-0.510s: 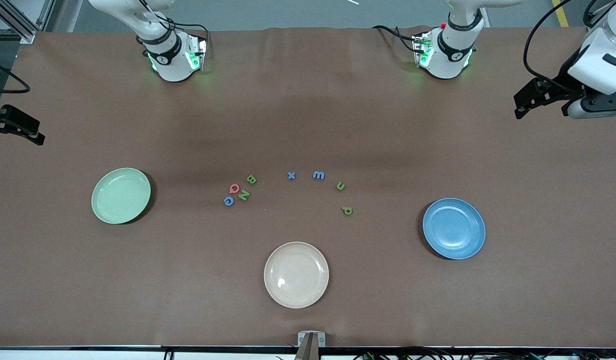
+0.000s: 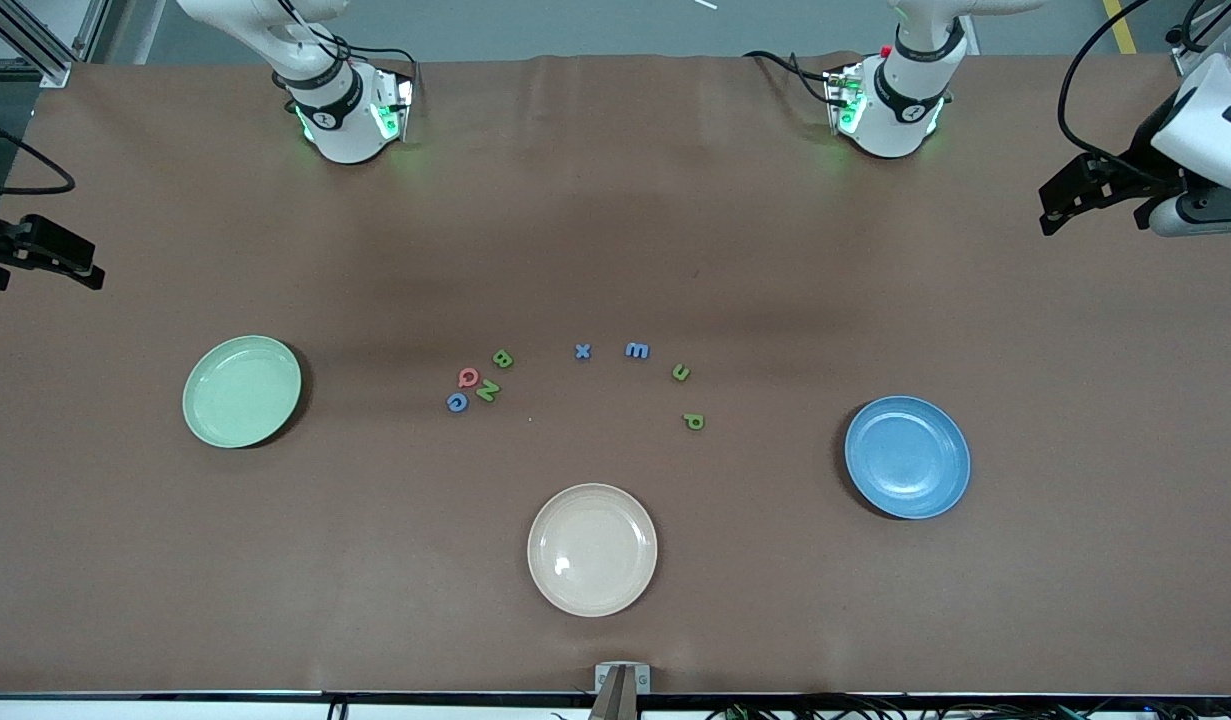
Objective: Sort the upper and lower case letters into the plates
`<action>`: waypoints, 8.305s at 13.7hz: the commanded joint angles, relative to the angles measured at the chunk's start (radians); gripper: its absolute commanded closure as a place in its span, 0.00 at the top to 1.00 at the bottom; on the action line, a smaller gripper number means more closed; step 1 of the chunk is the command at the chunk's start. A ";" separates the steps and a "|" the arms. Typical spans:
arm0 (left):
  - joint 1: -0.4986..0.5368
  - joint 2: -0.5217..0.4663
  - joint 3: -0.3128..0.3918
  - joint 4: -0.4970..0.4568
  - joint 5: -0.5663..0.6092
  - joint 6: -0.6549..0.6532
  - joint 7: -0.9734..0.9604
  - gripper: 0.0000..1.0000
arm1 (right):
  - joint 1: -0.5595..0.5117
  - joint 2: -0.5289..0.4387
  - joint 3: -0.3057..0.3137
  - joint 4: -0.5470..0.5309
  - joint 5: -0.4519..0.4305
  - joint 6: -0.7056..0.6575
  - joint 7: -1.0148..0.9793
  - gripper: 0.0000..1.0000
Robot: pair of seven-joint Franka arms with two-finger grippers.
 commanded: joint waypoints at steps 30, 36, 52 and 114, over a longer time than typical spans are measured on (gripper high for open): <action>-0.551 0.934 0.038 0.164 0.018 0.814 -0.900 0.32 | 0.423 0.491 0.003 -0.448 0.195 0.870 0.895 0.93; -0.478 0.813 0.068 0.164 0.021 0.664 -0.871 0.00 | 0.440 0.527 0.003 -0.445 0.195 0.912 0.895 0.78; -0.180 0.710 0.054 0.056 0.019 0.595 -0.604 1.00 | 0.453 0.547 0.003 -0.439 0.193 0.913 0.890 0.24; -0.720 0.837 0.013 -0.010 0.004 0.862 -1.782 0.46 | 0.524 0.379 -0.054 -0.601 0.310 0.864 0.695 0.99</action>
